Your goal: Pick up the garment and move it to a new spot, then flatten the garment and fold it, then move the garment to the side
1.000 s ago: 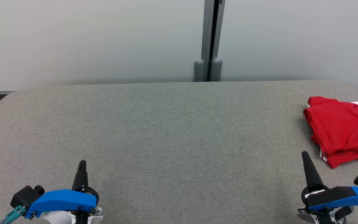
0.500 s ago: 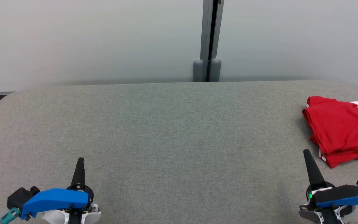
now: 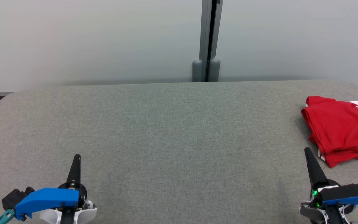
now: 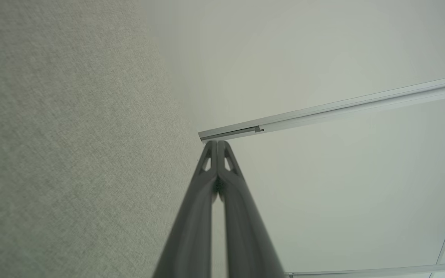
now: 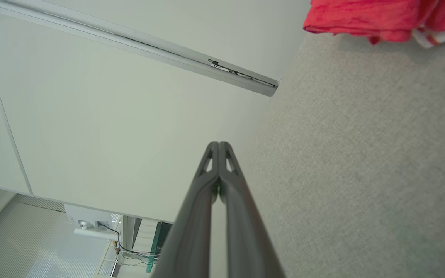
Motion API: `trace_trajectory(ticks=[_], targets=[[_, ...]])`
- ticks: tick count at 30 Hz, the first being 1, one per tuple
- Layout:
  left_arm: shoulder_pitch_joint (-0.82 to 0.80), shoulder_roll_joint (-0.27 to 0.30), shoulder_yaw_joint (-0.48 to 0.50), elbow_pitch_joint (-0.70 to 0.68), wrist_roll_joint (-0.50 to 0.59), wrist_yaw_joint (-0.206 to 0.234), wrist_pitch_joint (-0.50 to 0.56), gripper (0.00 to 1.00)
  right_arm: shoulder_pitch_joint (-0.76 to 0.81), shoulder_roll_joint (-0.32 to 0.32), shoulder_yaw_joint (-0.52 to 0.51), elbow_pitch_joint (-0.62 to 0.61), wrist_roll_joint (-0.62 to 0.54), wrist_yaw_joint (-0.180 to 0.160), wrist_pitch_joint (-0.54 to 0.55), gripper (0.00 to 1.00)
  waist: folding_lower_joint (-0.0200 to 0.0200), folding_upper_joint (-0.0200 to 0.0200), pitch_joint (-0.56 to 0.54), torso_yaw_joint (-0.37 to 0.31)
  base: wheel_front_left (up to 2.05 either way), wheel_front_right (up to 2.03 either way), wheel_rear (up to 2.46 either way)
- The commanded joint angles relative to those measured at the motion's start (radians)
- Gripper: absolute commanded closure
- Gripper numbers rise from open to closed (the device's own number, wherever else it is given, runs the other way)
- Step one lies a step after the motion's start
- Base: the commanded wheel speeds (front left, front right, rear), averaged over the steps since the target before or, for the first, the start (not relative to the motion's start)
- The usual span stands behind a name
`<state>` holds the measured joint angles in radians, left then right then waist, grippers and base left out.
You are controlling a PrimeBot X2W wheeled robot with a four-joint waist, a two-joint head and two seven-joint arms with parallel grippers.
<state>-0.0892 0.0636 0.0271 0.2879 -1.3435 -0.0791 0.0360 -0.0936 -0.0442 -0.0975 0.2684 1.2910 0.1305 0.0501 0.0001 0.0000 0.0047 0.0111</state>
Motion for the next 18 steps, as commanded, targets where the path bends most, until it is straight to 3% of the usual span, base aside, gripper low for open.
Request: trace_trajectory(ticks=[1,18], targets=[[-0.022,0.001,0.012,-0.011,-0.015,-0.005,0.007,1.00,-0.017,-0.008,-0.002,-0.012,0.019,0.000,0.004,1.00,-0.0001,0.0000,0.000,0.000,0.00,0.00,0.00],[-0.023,-0.006,0.050,-0.027,-0.134,-0.030,0.043,1.00,-0.018,-0.009,-0.010,-0.019,0.161,0.000,0.033,1.00,-0.0001,0.0000,-0.001,-0.005,0.00,0.00,0.00]])
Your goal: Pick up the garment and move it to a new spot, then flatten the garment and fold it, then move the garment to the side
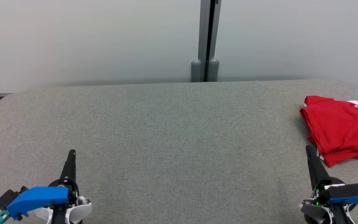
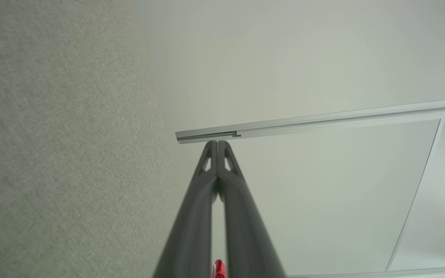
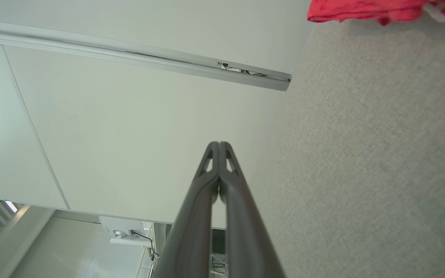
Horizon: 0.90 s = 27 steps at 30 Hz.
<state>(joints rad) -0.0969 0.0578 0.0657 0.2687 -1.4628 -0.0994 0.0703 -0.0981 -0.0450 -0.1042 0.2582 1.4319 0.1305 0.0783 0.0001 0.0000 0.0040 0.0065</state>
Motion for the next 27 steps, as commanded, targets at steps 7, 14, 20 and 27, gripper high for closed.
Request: trace_trajectory(ticks=[7,14,20,27], targets=[[-0.015,-0.004,0.024,-0.014,-0.059,-0.018,0.019,1.00,-0.015,-0.008,-0.006,-0.011,0.074,0.000,0.017,1.00,-0.0001,0.0000,0.000,-0.002,0.00,0.00,0.00],[-0.016,-0.006,0.039,-0.020,-0.102,-0.027,0.033,1.00,-0.016,-0.008,-0.009,-0.013,0.124,0.000,0.027,1.00,-0.0001,0.0000,-0.001,-0.004,0.00,0.00,0.00],[-0.015,-0.008,0.047,-0.025,-0.136,-0.033,0.042,1.00,-0.016,-0.009,-0.011,-0.014,0.165,0.000,0.036,1.00,-0.0001,0.0000,-0.001,-0.006,0.00,0.00,0.00],[-0.016,-0.009,0.053,-0.026,-0.151,-0.035,0.048,1.00,-0.017,-0.009,-0.012,-0.015,0.182,0.000,0.039,1.00,-0.0001,0.0000,-0.001,-0.007,0.00,0.00,0.00]])
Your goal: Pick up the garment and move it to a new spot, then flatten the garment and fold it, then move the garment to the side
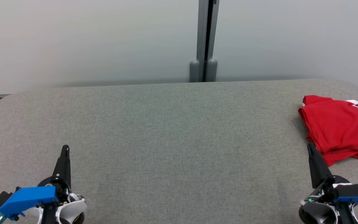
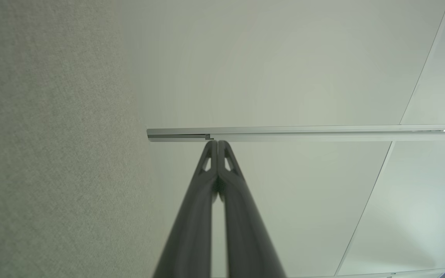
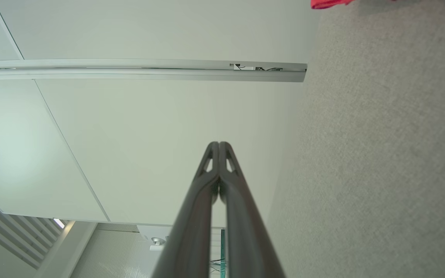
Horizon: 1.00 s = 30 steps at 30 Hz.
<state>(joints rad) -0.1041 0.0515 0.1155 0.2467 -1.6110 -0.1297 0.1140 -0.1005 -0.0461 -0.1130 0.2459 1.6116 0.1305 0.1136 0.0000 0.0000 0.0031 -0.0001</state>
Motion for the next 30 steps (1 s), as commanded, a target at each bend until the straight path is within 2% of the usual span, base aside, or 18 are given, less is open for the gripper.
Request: trace_trajectory(ticks=[1,30], targets=[[-0.008,-0.003,0.003,-0.004,-0.003,-0.005,0.004,1.00,-0.014,-0.007,-0.003,-0.003,0.003,0.000,0.004,1.00,0.0000,0.0000,0.000,0.000,0.00,0.00,0.00],[-0.008,-0.003,0.002,-0.005,-0.003,-0.005,0.004,1.00,-0.014,-0.007,-0.003,-0.003,0.003,0.000,0.003,1.00,0.0000,0.0000,0.000,0.000,0.00,0.00,0.00]])
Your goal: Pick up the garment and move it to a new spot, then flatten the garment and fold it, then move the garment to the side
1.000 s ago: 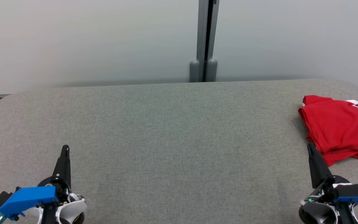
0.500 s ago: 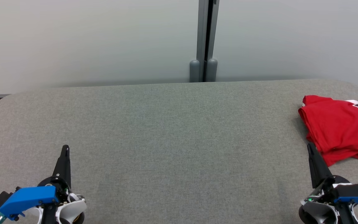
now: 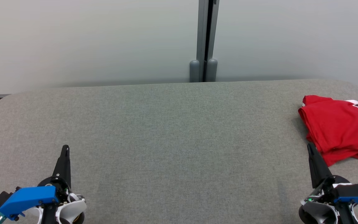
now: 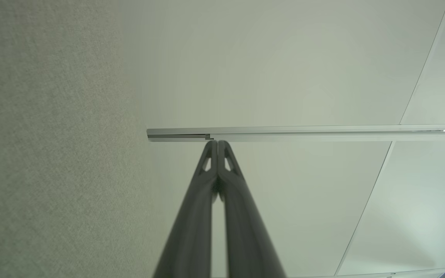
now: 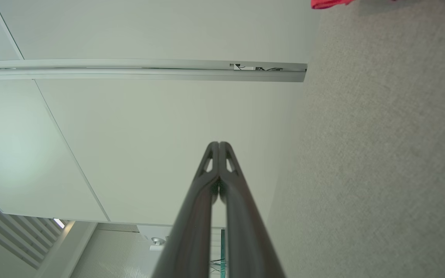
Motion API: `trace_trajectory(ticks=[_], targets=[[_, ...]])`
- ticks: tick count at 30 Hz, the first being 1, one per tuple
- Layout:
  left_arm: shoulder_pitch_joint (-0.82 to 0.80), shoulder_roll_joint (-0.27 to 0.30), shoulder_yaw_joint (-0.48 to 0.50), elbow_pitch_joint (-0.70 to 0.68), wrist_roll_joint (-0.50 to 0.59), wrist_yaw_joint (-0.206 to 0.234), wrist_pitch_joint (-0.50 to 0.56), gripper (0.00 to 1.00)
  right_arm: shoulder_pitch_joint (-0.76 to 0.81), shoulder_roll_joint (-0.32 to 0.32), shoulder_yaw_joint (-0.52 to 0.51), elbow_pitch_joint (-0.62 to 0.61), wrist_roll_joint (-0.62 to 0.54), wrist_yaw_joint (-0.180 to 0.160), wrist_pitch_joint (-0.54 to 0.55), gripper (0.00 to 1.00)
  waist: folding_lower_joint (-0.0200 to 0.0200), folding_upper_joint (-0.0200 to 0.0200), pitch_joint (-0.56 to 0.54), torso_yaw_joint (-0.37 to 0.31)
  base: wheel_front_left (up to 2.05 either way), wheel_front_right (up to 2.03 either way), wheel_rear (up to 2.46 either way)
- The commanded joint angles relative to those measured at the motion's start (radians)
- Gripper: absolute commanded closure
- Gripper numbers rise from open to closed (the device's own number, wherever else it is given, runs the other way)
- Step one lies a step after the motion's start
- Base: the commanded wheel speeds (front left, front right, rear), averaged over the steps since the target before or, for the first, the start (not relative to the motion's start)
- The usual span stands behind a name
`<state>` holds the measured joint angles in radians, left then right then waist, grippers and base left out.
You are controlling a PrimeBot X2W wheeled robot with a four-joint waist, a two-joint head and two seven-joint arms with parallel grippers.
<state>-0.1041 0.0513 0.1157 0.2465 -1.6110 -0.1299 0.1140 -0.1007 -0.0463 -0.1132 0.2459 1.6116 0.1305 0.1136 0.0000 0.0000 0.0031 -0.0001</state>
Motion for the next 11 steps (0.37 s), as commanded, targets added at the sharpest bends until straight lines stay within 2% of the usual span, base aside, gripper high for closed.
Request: trace_trajectory(ticks=[1,11], targets=[[-0.008,-0.003,0.002,-0.004,-0.003,-0.005,0.004,1.00,-0.014,-0.007,-0.002,-0.003,0.003,0.000,0.003,1.00,0.0000,0.0000,0.000,0.000,0.00,0.00,0.00],[-0.008,-0.003,0.002,-0.004,-0.003,-0.005,0.004,1.00,-0.014,-0.007,-0.002,-0.003,0.003,0.000,0.003,1.00,0.0000,0.0000,0.000,0.000,0.00,0.00,0.00]])
